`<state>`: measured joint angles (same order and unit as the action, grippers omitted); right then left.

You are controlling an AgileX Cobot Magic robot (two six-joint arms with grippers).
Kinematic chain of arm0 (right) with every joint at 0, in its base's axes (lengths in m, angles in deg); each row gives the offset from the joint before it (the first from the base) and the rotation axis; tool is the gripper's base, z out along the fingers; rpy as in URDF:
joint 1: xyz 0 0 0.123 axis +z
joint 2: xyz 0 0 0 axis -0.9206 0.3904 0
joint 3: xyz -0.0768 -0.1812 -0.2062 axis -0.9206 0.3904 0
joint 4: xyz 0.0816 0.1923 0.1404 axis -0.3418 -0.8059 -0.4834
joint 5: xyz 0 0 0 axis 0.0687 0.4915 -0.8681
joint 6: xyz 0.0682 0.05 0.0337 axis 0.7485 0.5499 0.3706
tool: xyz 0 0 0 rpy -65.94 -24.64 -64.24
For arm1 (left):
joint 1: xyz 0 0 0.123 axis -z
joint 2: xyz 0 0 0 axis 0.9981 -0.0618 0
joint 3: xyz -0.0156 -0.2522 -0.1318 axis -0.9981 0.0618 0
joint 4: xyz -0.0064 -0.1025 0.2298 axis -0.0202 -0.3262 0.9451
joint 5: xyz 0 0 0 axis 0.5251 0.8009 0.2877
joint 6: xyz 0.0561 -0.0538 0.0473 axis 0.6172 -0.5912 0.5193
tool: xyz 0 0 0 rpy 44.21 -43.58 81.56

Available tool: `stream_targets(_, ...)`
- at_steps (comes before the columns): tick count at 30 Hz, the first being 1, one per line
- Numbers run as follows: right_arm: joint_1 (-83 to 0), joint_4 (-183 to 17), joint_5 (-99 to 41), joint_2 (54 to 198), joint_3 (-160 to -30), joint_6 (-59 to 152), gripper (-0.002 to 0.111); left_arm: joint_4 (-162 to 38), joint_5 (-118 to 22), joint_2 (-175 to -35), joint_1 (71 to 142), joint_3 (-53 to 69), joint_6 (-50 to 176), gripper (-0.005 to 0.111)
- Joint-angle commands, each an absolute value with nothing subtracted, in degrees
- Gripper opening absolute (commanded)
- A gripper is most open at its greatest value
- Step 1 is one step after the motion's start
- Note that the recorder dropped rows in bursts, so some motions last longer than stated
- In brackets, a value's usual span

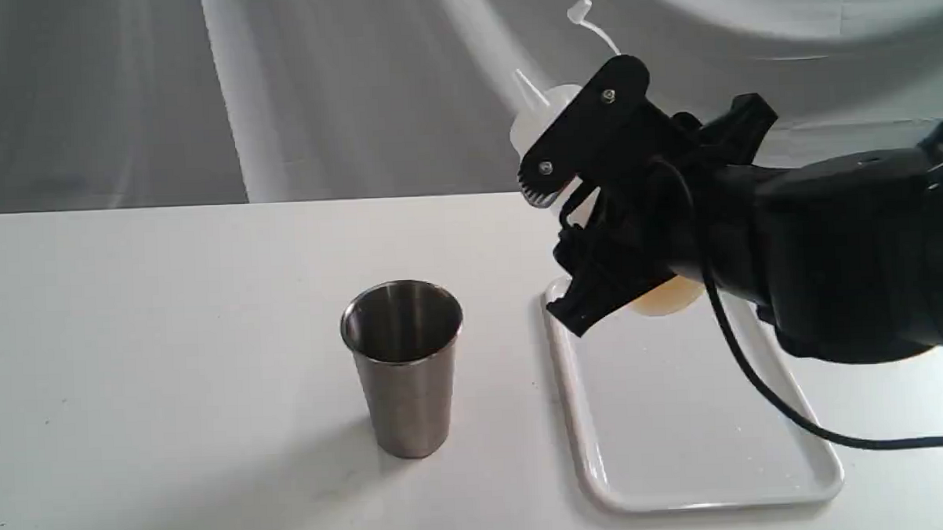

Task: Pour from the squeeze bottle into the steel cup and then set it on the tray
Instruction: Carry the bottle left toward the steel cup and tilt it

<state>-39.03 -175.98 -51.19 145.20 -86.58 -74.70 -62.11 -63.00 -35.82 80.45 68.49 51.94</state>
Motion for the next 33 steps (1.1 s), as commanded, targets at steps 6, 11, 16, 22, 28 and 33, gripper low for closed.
stream_targets(6, -39.0, -166.5, -49.9, 144.6, -87.0, -73.2, 0.000, -62.3, -63.1, -35.9, 80.7, 68.7, 51.8, 0.008)
stream_targets(11, -39.0, -145.4, -45.8, 144.6, -85.1, -48.9, 0.000, -62.3, -63.1, -35.9, 80.7, 68.7, 51.8, 0.008)
stream_targets(16, -39.0, -127.6, -41.8, 146.6, -84.9, -31.9, 0.000, -62.3, -63.1, -35.9, 80.7, 68.7, 51.8, 0.008)
stream_targets(22, -39.0, -121.9, -41.7, 147.7, -84.9, -24.7, 0.000, -62.3, -63.1, -35.9, 80.7, 68.7, 51.8, 0.008)
stream_targets(28, -39.0, -126.7, -42.0, 147.7, -84.9, -31.5, 0.000, -62.3, -63.1, -35.9, 80.7, 68.7, 51.8, 0.008)
stream_targets(33, -39.2, -112.3, -40.8, 147.7, -84.9, -18.1, 0.000, -62.3, -63.1, -35.9, 80.7, 68.7, 51.8, 0.008)
